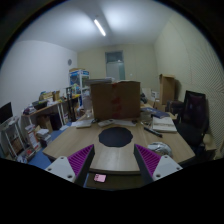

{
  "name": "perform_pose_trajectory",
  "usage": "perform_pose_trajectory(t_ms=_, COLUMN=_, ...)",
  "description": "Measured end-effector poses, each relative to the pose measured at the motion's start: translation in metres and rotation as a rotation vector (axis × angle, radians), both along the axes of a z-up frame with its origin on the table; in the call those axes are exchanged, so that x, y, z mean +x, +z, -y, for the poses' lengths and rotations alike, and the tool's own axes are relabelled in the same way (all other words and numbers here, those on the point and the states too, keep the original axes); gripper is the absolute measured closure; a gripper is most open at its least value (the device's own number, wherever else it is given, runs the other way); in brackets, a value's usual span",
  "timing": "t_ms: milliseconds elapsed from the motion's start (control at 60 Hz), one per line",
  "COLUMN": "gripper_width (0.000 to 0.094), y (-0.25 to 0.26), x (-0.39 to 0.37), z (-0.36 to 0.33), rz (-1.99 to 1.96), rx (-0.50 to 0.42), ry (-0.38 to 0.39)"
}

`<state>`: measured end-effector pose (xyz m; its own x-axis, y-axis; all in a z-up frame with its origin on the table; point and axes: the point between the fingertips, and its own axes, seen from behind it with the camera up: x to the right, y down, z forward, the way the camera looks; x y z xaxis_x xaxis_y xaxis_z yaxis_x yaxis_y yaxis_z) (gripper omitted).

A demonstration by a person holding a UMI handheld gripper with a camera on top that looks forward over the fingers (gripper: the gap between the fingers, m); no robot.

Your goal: Arrange mouse

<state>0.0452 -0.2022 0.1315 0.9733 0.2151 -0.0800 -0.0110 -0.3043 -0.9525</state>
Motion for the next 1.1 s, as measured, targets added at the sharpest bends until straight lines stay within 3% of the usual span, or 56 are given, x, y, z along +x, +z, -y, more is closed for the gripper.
perform_pose_trajectory(t_ms=517, gripper_width=0.0114, y=-0.027, x=0.022, z=-0.019, rz=0.047, rx=-0.027, ry=-0.053)
perform_pose_trajectory(t_ms=850, gripper_width=0.0095, y=-0.078, x=0.127, z=-0.062, rz=0.094, rx=-0.063, ry=-0.177)
perform_pose_trajectory(t_ms=1100, gripper_width=0.0093, y=-0.111, x=0.175, z=-0.107, rz=0.148, rx=-0.097, ry=-0.204)
